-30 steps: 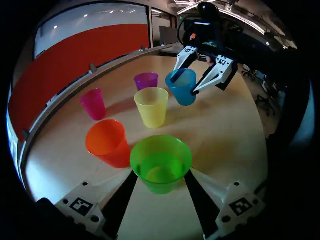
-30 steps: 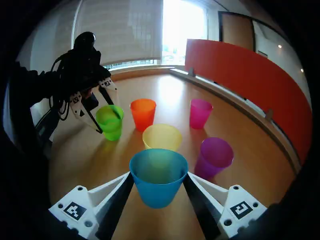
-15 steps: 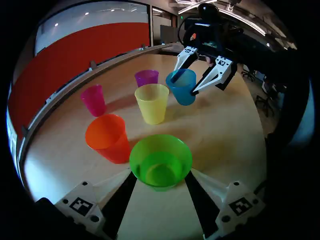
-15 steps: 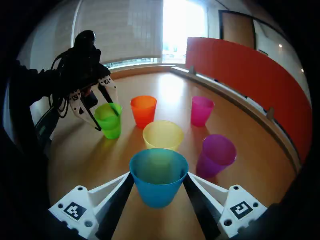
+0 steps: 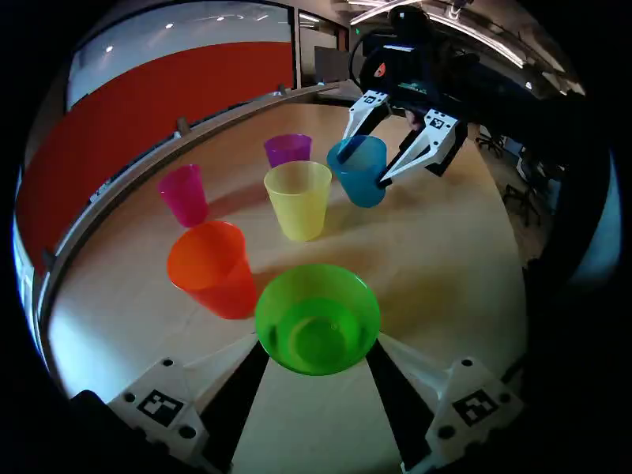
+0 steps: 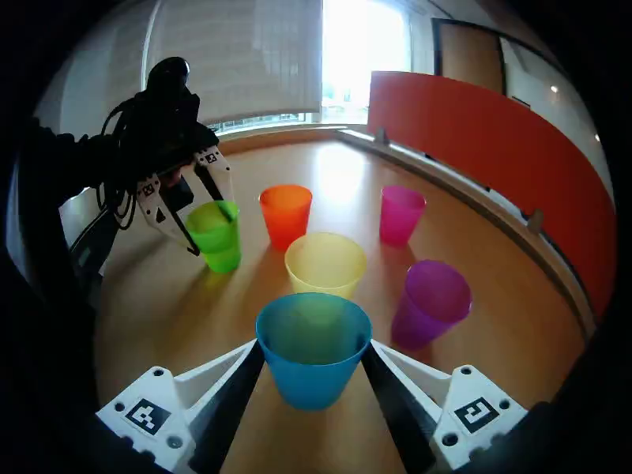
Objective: Pour water
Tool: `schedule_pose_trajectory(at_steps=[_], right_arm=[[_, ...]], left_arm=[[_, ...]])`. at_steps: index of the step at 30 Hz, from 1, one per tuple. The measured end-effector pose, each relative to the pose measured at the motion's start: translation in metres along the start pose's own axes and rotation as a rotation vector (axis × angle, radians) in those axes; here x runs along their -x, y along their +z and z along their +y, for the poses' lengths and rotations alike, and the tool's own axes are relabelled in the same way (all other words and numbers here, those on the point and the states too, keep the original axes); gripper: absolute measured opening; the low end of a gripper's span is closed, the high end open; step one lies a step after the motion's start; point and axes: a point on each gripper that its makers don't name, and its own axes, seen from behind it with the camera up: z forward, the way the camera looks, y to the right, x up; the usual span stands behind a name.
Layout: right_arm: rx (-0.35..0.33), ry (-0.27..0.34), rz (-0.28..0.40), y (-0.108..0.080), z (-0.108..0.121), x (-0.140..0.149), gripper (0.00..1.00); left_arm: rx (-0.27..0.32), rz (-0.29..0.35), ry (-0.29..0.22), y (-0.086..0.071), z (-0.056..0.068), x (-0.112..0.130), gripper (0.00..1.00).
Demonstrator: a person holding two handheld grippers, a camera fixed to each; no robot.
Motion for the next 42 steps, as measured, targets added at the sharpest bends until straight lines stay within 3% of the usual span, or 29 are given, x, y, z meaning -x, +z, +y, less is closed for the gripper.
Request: schedule_pose_trajectory(at_steps=[21,42], right_arm=[[0.002,0.019,-0.007,0.004,-0.001,0.01,0.89],[0.013,0.033,-0.024,-0.01,-0.004,0.023,0.88]], left_arm=[[-0.004,0.003,-0.003,-0.002,0.0,0.001,0.81],[-0.013,-0.007,0.008,-0.001,0.0,0.003,0.8]])
